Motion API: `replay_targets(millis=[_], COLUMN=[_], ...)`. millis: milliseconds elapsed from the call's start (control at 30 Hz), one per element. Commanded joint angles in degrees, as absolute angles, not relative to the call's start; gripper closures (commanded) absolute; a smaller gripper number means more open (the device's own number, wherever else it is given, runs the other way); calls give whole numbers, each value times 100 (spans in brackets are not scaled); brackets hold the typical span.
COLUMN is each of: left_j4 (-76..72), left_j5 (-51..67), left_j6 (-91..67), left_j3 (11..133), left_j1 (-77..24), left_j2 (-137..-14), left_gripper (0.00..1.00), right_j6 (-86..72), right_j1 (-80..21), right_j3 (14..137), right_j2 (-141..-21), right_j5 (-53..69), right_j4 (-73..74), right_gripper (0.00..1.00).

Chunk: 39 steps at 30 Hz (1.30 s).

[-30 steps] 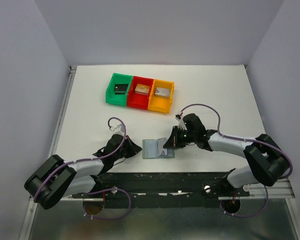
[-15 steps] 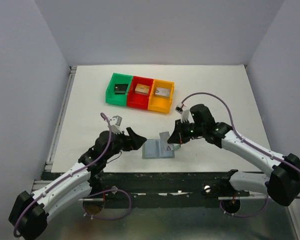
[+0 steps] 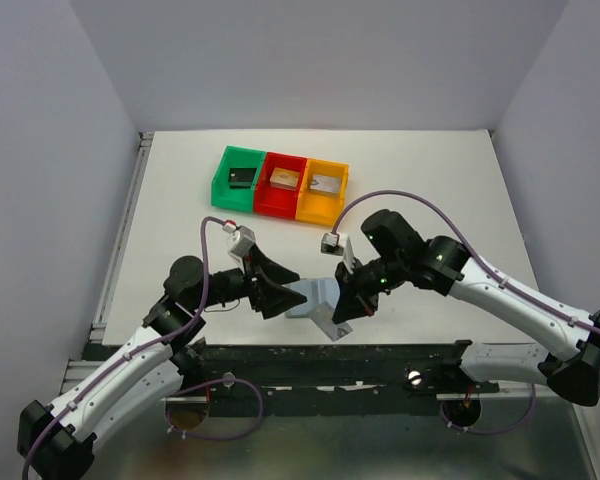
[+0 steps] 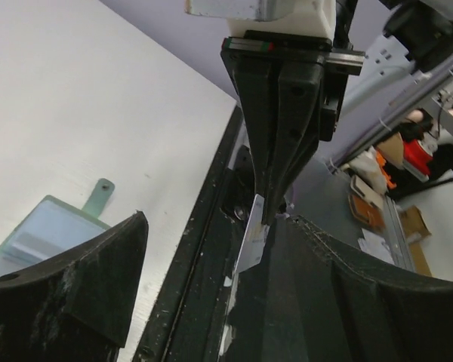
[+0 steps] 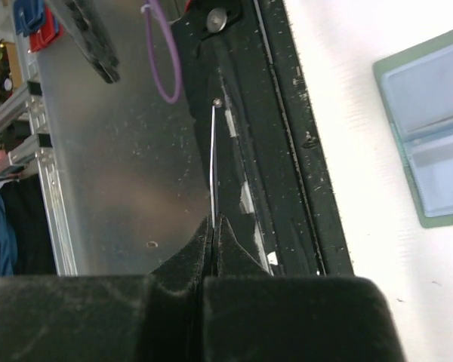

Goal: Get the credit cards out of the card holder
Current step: Remove the credit card from the card holder, then place the credit card at the center of the board.

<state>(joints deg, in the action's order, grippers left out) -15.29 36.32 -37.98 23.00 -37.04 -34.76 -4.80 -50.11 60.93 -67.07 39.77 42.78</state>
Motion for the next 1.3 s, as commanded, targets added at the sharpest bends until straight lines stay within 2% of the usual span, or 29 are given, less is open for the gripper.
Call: replay_targets(millis=[0, 333, 600, 733, 867, 967, 1067, 1100, 1133, 1200, 1267], left_j4=[-1792, -2232, -2478, -2584, -2593, -2619, -2803, -2873, -2831, -2620, -2322], left_j5=[5009, 5511, 5739, 5871, 5915, 5933, 5967, 5976, 5907, 5731, 5459], left_j6=[-3735, -3938, -3955, -3981, -3990, -3990, -4139, -4166, -4149, -4070, -3991], left_j3=[2513, 2584, 2522, 2540, 2558, 2558, 2514, 2505, 2514, 2522, 2523], left_j1=[-3674, -3928, -4017, -4034, -4060, -4078, -4078, -4087, -4070, -4061, -3921], left_j2=[-3884, -4535, -4605, -4711, -4772, -4808, -4825, -4825, -4816, -4755, -4606], left_gripper=[17, 29, 50, 65, 67, 78, 97, 100, 100, 100, 100], right_j6=[-211, -167, -97, -88, -79, -62, -96, -149, -228, -438, -737], right_j1=[-5247, -5440, -5476, -5484, -5476, -5476, -5484, -5476, -5476, -5476, -5467], right_j3=[6451, 6960, 7163, 7216, 7242, 7251, 7225, 7225, 7216, 7216, 7172], right_j2=[-6768, -7092, -7286, -7321, -7365, -7365, -7348, -7304, -7269, -7155, -6953], right_j5=[3955, 3762, 3691, 3700, 3700, 3726, 3762, 3666, 3561, 3236, 2710], right_j4=[4966, 5133, 5194, 5177, 5194, 5186, 5142, 5107, 5080, 4993, 4887], right_gripper=[100, 100, 100, 100, 100, 100, 100, 100, 93, 63, 47])
